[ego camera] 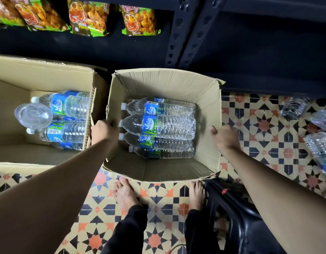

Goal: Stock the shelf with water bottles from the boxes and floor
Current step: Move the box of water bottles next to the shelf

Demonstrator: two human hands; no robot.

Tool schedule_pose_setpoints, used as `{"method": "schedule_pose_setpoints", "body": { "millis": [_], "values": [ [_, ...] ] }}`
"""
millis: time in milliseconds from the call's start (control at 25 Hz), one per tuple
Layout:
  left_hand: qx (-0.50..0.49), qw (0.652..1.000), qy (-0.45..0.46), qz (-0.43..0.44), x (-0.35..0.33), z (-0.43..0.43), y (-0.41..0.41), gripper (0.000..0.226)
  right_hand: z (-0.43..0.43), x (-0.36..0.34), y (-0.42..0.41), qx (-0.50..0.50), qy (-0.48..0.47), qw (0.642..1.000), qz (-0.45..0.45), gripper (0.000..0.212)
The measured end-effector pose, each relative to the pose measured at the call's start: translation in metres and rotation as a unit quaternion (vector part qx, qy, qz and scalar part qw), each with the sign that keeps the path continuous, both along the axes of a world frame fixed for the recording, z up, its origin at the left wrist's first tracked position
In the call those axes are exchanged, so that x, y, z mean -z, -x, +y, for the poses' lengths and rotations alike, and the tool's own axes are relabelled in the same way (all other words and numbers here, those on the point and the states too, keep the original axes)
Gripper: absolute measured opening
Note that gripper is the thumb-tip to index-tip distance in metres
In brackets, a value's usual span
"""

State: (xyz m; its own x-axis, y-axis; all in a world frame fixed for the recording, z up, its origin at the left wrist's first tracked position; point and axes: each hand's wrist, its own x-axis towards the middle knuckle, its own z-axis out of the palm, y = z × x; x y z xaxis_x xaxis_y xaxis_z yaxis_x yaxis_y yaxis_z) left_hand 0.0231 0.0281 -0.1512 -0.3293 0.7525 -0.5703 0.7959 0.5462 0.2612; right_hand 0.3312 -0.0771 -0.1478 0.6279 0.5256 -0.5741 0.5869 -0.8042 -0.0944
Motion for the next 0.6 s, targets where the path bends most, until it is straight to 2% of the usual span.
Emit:
{"method": "schedule_pose_setpoints", "body": {
  "millis": [200, 480, 600],
  "values": [
    [0.057, 0.997, -0.049, 0.036, -0.009, -0.003, -0.001, 0.031, -0.007, -0.011, -0.013, -0.105, 0.026, 0.994, -0.026, 0.035],
    [0.128, 0.985, -0.101, 0.052, -0.033, -0.005, -0.015, 0.026, -0.011, -0.027, -0.033, -0.103, 0.035, 0.994, 0.003, 0.026],
    [0.130, 0.986, -0.091, 0.060, -0.038, -0.017, -0.028, 0.023, -0.017, -0.031, -0.052, -0.095, 0.026, 0.995, 0.008, 0.027]
  ]
}}
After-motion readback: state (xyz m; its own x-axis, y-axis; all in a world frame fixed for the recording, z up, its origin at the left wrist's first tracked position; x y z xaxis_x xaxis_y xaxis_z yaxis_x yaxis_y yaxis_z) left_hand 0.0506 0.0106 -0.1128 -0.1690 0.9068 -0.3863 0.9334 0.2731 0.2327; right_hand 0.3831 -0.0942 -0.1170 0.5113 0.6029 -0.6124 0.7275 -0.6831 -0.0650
